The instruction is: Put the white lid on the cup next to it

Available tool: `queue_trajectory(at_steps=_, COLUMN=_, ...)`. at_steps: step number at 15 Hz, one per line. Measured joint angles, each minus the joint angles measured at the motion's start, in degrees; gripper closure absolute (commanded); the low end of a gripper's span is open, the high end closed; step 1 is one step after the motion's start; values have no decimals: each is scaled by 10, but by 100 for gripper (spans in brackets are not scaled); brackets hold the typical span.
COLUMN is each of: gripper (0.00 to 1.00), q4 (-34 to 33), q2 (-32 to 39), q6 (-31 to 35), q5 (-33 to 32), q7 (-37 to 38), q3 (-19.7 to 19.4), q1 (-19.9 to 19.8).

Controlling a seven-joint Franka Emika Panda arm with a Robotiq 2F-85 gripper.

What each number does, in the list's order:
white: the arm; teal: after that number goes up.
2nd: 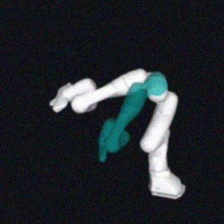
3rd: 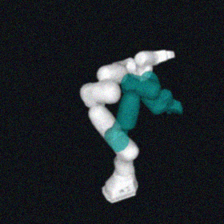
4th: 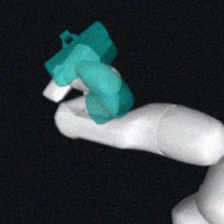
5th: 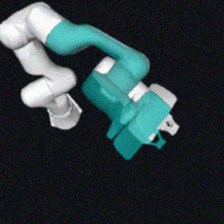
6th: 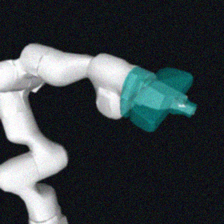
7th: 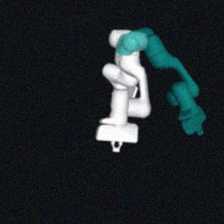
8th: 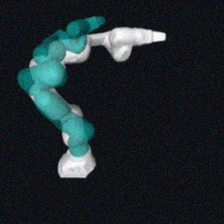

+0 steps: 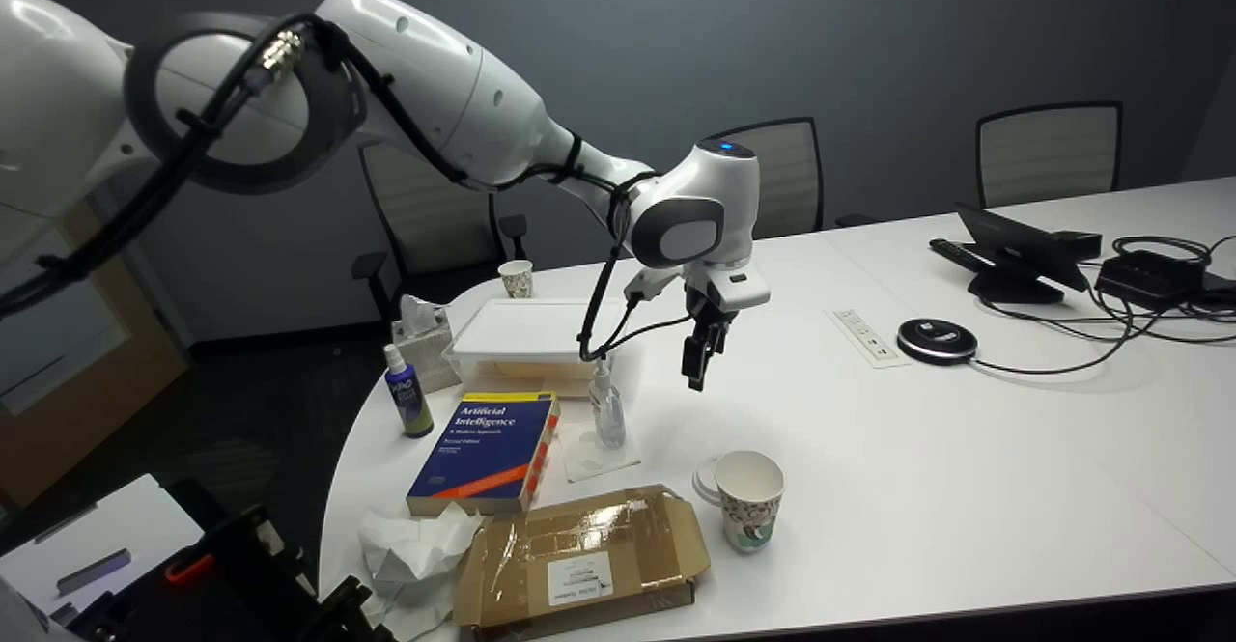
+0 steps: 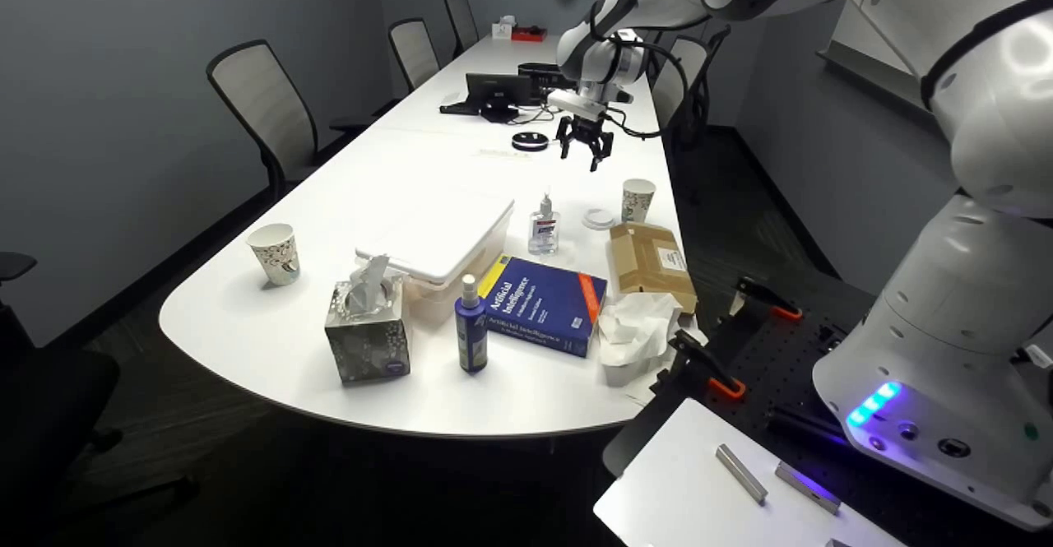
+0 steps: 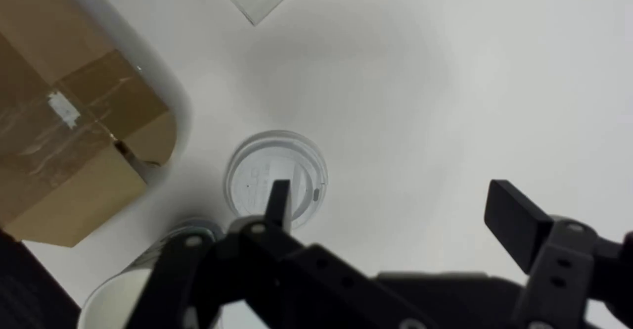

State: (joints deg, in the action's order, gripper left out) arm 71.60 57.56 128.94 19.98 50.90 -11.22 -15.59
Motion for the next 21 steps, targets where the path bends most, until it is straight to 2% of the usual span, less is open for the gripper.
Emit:
queue_trajectory(at_steps=6, gripper=0, q4=-101, q2=82, q6=-7, q5=-49, q7=113, q3=-19, q1=4)
queue_trajectory(at_steps=10, gripper=0, q4=-163, q2=135, q6=-31, q5=-74, q7=164, q3=-24, q1=-3)
queue_trajectory(at_steps=21, gripper=0, q4=-256, q2=226, q6=-77, q5=-81, q7=192, q3=-20, q1=-28)
